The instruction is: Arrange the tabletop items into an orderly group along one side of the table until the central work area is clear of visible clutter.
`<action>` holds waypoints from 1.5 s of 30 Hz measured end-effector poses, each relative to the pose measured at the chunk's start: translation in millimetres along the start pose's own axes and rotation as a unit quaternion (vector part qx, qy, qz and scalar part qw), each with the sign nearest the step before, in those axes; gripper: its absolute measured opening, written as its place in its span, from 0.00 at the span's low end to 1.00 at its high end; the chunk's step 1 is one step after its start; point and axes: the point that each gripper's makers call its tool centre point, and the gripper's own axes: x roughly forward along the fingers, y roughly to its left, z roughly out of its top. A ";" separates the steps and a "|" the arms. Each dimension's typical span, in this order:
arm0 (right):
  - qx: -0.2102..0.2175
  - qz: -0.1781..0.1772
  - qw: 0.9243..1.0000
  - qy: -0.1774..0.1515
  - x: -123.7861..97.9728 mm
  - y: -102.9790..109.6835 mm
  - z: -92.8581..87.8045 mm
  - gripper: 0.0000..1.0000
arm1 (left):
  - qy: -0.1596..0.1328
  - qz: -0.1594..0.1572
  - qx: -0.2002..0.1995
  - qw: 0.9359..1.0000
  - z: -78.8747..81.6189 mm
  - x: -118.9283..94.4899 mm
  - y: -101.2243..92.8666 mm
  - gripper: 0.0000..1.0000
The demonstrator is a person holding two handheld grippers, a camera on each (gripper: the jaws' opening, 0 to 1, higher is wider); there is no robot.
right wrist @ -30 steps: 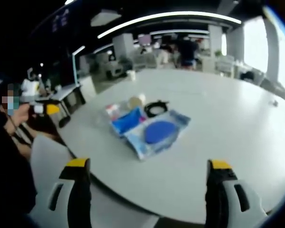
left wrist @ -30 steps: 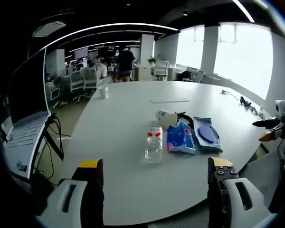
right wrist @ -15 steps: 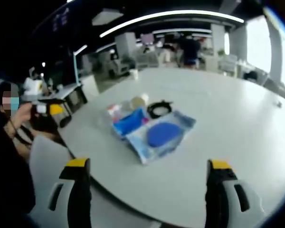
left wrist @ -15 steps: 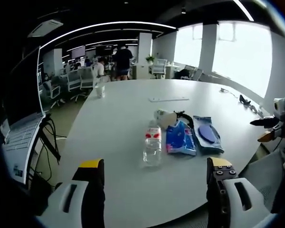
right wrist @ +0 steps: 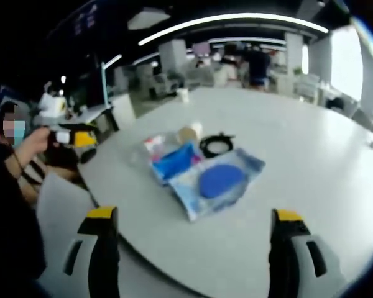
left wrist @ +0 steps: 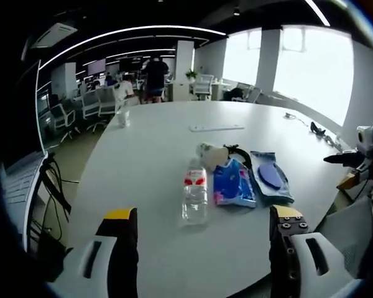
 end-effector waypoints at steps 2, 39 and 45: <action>-0.004 0.000 1.000 0.002 1.6 -0.1 0.4 1.00 | 0.003 -0.003 0.000 1.000 0.0 4.8 -0.3 0.86; 0.001 -0.008 0.999 0.034 16.0 -16.3 -17.2 0.99 | 0.059 -0.029 0.008 0.998 3.2 71.8 5.6 0.81; 0.001 -0.010 0.999 0.038 19.9 -17.5 -19.0 0.99 | 0.070 -0.036 0.006 0.997 1.4 81.6 6.8 0.79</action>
